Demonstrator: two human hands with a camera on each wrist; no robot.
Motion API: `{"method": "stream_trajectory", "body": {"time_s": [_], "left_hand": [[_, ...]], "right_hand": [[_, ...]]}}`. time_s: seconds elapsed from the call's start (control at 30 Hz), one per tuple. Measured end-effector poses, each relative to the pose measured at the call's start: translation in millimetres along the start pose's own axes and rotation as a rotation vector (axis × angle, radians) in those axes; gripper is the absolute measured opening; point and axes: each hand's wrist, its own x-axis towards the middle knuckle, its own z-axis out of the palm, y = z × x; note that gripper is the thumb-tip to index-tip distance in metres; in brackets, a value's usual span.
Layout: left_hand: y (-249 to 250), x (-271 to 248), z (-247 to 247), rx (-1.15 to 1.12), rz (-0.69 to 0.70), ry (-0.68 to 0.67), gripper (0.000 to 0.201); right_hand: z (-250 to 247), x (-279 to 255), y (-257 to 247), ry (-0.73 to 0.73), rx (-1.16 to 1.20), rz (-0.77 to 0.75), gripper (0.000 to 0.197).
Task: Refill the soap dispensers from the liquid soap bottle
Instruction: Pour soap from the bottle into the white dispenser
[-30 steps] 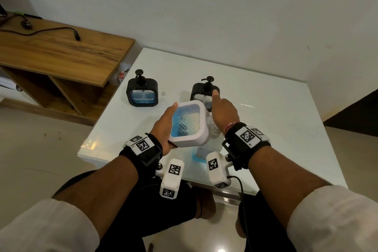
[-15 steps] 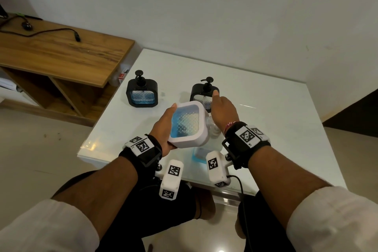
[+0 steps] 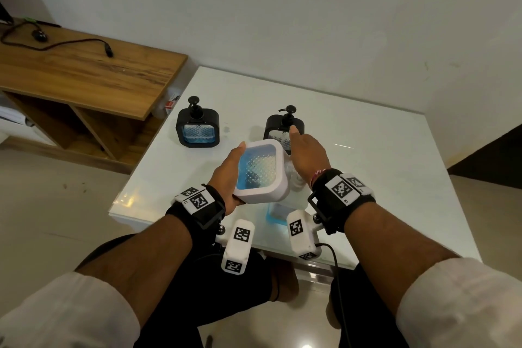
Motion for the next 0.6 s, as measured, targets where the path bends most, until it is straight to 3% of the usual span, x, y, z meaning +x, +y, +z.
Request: {"method": "stream_trajectory", "body": {"time_s": [0.2,0.4,0.6], "left_hand": [[-0.1,3.8,-1.8,0.017,-0.004,-0.004,0.059],[-1.4,2.2,-2.2,0.004,-0.007,-0.011,0.059],[-0.4,6.0,-3.8,0.007,-0.018,-0.035,0.058]], "right_hand": [[-0.6,1.7,-0.5,-0.042,-0.071,0.047,0.06],[-1.2,0.4,-4.1,-0.054,-0.044,-0.006,0.055],[-1.1,0.5,-2.1,-0.074,-0.029,0.044,0.048]]}}
